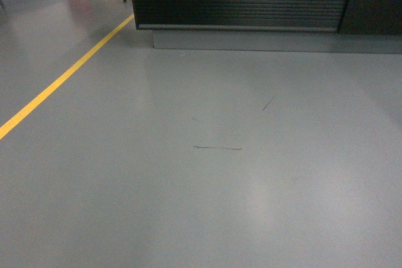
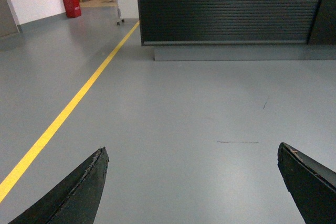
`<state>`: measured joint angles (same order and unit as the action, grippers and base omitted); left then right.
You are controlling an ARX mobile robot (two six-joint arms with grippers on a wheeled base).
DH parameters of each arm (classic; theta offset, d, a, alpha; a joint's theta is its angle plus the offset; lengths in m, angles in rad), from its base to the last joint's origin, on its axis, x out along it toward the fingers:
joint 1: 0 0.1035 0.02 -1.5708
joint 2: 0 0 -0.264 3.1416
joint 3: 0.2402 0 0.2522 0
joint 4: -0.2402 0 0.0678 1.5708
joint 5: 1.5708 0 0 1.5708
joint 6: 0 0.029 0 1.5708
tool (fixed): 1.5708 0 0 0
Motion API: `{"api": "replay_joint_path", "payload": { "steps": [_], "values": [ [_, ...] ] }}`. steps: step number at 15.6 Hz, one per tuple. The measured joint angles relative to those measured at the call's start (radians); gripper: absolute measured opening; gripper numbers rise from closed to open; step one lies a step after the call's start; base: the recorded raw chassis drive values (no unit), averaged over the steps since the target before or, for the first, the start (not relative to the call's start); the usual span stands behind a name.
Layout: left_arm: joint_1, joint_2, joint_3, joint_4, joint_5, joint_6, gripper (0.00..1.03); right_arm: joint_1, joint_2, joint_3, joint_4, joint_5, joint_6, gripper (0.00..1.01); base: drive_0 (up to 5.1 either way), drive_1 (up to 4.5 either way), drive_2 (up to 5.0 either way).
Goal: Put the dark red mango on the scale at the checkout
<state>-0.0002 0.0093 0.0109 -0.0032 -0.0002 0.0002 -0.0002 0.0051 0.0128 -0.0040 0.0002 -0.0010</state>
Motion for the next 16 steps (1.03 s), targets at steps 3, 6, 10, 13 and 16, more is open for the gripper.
{"api": "replay_joint_path", "payload": {
  "steps": [3,6,10,13,16],
  "values": [
    [0.000,0.000,0.000,0.000,0.000,0.000,0.98,0.000,0.000,0.000,0.002,0.000,0.000,0.98,0.0,4.24,-4.3],
    [0.000,0.000,0.000,0.001,0.000,0.000,0.98,0.000,0.000,0.000,0.001,0.000,0.000,0.98,0.0,4.32,-4.3],
    [0.000,0.000,0.000,0.001,0.000,0.000,0.98,0.000,0.000,0.000,0.000,0.000,0.000,0.98,0.0,4.31,-4.3],
    [0.000,0.000,0.000,-0.002,0.000,0.000,0.98,0.000,0.000,0.000,0.000,0.000,0.000,0.98,-0.1,4.20,-4.4],
    [0.000,0.000,0.000,0.001,0.000,0.000,0.98,0.000,0.000,0.000,0.002,0.000,0.000,0.98,-0.1,4.21,-4.4]
  ]
}}
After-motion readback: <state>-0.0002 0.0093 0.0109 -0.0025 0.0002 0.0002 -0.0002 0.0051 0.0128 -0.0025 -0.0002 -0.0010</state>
